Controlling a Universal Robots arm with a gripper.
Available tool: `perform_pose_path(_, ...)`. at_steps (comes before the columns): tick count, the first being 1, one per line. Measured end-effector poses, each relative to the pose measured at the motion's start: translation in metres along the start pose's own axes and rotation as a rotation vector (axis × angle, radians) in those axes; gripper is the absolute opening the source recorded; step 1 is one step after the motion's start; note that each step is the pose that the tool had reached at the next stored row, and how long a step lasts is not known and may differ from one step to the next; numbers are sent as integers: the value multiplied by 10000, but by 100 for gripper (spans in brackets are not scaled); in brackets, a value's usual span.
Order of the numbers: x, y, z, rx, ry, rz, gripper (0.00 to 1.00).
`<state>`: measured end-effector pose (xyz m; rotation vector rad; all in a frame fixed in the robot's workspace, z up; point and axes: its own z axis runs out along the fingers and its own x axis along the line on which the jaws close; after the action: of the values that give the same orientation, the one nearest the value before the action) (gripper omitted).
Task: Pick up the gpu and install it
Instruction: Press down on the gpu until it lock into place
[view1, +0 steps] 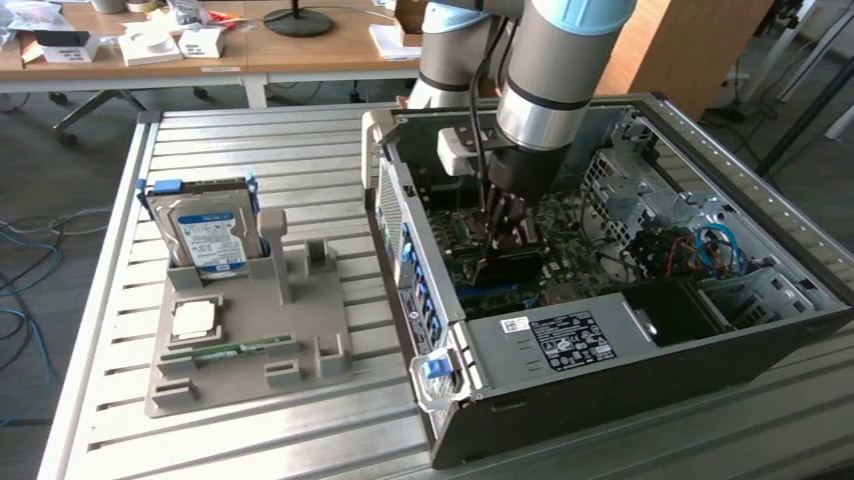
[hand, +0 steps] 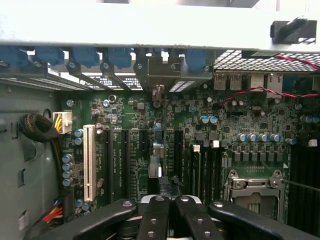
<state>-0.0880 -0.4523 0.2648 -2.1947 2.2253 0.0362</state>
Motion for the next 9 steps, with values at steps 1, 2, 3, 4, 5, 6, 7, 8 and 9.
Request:
perform_pose_path(1, 0, 0, 2, 0, -1, 0, 11)
perform_pose_path(2, -1, 0, 6, 4, -6, 0, 11)
perform_pose_path(3, -2, -1, 16, 10, -21, 1, 11)
perform_pose_path(4, -1, -1, 17, 7, -12, 0, 11)
perform_pose_path(5, -1, 0, 16, 5, -8, 1, 11)
perform_pose_path(6, 0, 0, 16, 4, -5, 0, 11)
perform_pose_path(7, 0, 0, 15, 2, -4, 0, 11)
perform_pose_path(8, 0, 0, 15, 2, -4, 0, 11)
perform_pose_path(9, 0, 0, 16, 2, -4, 1, 11)
